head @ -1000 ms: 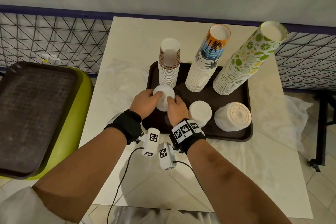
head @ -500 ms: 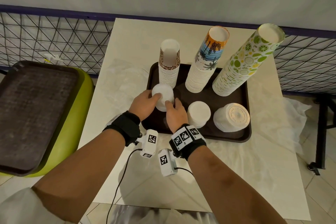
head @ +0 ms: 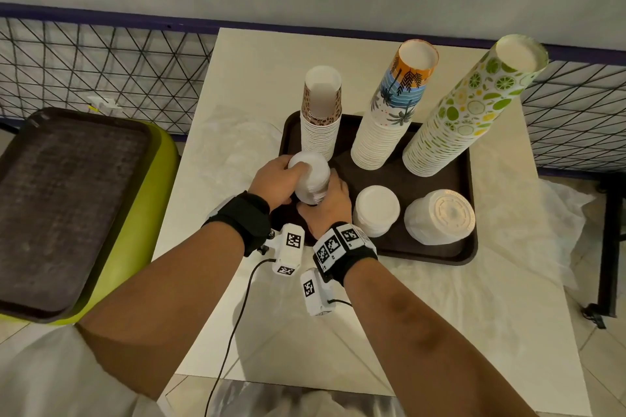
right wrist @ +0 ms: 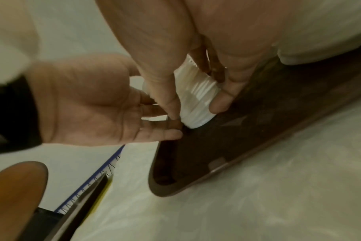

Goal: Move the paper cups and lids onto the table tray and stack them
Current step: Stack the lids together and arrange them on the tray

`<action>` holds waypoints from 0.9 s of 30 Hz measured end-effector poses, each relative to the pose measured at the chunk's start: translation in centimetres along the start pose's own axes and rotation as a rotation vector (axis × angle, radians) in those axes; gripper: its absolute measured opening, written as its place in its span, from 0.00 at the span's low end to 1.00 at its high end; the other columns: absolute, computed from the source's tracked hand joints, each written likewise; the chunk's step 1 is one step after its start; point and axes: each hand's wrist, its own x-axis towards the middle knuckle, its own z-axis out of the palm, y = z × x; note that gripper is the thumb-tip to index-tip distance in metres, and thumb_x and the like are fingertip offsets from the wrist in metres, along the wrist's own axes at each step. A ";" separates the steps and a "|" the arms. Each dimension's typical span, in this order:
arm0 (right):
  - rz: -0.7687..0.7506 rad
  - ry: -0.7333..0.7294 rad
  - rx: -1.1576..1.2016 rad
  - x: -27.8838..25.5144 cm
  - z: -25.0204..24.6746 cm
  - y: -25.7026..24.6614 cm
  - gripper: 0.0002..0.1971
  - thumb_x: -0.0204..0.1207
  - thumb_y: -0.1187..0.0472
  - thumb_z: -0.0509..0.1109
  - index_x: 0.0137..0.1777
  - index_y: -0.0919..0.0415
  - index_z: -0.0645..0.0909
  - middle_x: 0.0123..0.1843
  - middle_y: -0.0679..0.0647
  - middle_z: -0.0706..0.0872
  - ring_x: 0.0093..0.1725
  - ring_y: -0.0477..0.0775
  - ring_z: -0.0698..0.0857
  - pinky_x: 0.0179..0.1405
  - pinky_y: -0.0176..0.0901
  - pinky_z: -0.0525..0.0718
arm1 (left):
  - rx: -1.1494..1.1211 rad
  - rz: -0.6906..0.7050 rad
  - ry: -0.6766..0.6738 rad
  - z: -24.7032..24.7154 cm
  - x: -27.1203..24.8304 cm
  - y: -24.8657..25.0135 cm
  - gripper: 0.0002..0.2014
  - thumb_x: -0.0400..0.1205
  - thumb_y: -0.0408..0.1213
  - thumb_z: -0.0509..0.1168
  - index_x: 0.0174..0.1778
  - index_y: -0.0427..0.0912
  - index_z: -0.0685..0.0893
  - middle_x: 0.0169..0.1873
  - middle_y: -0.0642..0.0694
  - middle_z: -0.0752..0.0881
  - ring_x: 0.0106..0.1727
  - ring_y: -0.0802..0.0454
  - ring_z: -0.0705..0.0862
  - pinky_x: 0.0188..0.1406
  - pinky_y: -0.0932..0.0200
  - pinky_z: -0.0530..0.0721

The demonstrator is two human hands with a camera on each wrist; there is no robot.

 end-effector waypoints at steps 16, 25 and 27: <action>0.024 0.131 -0.093 1.7 0.7 0.9 0.38 0.64 0.57 0.87 0.73 0.57 0.73 0.70 0.59 0.69 0.64 0.62 0.79 0.66 0.46 0.76 | 0.088 0.033 0.011 0.4 0.5 -0.4 0.25 0.78 0.59 0.62 0.61 0.45 0.87 0.55 0.43 0.89 0.58 0.42 0.87 0.65 0.38 0.87; 0.098 0.190 -0.046 2.0 1.1 1.1 0.42 0.57 0.50 0.89 0.68 0.60 0.72 0.66 0.59 0.75 0.67 0.62 0.78 0.71 0.59 0.77 | 0.142 0.073 0.041 1.0 0.6 -0.5 0.25 0.83 0.56 0.64 0.67 0.40 0.86 0.56 0.41 0.89 0.58 0.41 0.87 0.63 0.41 0.88; 0.136 0.188 0.028 2.1 1.1 1.2 0.40 0.57 0.51 0.89 0.66 0.60 0.72 0.66 0.59 0.77 0.66 0.62 0.79 0.69 0.54 0.79 | 0.127 0.070 0.039 1.1 0.5 -0.5 0.25 0.83 0.57 0.64 0.68 0.42 0.85 0.58 0.42 0.89 0.59 0.41 0.87 0.65 0.39 0.87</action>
